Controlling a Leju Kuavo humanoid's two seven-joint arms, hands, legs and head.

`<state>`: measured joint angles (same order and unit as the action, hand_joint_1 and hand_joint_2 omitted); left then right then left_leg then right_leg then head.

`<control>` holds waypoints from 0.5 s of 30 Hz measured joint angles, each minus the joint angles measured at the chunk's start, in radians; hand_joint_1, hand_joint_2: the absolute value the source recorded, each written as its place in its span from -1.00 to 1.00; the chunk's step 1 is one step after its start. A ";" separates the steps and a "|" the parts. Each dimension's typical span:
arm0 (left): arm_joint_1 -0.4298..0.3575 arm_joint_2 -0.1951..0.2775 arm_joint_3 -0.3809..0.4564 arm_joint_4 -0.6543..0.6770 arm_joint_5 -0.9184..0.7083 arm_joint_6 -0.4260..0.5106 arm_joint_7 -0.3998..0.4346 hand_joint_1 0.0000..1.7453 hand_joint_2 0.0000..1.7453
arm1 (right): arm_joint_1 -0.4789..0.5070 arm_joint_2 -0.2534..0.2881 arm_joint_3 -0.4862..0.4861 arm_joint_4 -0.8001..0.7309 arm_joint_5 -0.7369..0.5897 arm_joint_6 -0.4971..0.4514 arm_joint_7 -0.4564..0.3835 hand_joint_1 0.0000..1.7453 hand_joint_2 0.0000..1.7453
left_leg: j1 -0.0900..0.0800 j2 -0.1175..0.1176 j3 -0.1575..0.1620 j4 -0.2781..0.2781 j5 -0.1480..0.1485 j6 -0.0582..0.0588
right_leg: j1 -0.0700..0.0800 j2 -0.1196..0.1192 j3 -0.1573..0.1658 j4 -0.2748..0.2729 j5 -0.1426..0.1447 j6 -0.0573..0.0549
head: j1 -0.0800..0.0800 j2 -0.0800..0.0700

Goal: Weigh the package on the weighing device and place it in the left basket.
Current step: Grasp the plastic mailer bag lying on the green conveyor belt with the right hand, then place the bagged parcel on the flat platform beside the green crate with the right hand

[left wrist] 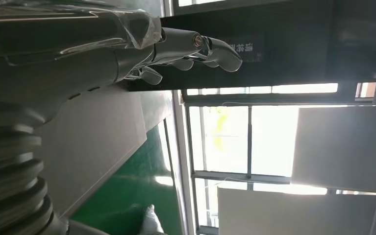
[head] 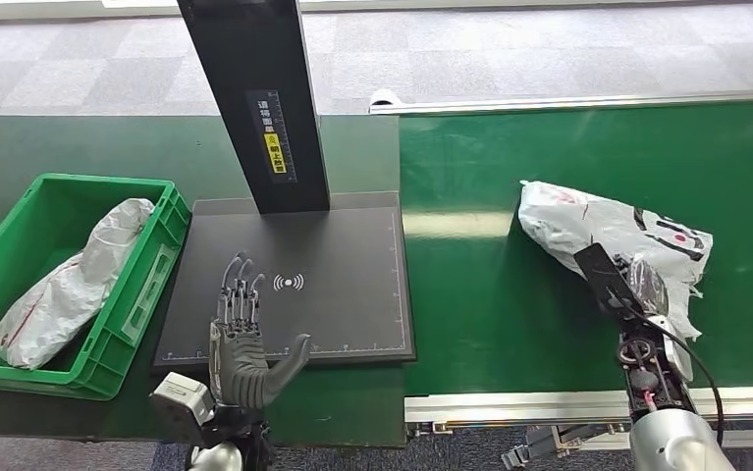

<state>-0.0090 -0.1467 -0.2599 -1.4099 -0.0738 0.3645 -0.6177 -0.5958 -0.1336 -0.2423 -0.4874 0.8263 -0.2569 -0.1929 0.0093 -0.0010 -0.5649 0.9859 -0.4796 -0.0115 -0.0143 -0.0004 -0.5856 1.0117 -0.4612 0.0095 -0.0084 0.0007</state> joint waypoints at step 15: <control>0.001 -0.009 0.114 -0.035 -0.049 0.019 -0.011 -1.00 1.00 | 0.338 0.189 0.429 -0.816 -0.039 -0.006 0.063 1.00 1.00 | 0.001 0.001 0.000 -0.001 -0.001 -0.001 | 0.001 0.001 0.000 0.000 -0.002 -0.002 | 0.000 0.000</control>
<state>-0.0080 -0.1555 -0.1464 -1.4452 -0.1229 0.3833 -0.6290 -0.2582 0.0558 0.1863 -1.3032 0.7873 -0.2633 -0.1300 0.0103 0.0004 -0.5647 0.9852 -0.4804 -0.0127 -0.0129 0.0001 -0.5855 1.0117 -0.4631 0.0072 -0.0082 0.0008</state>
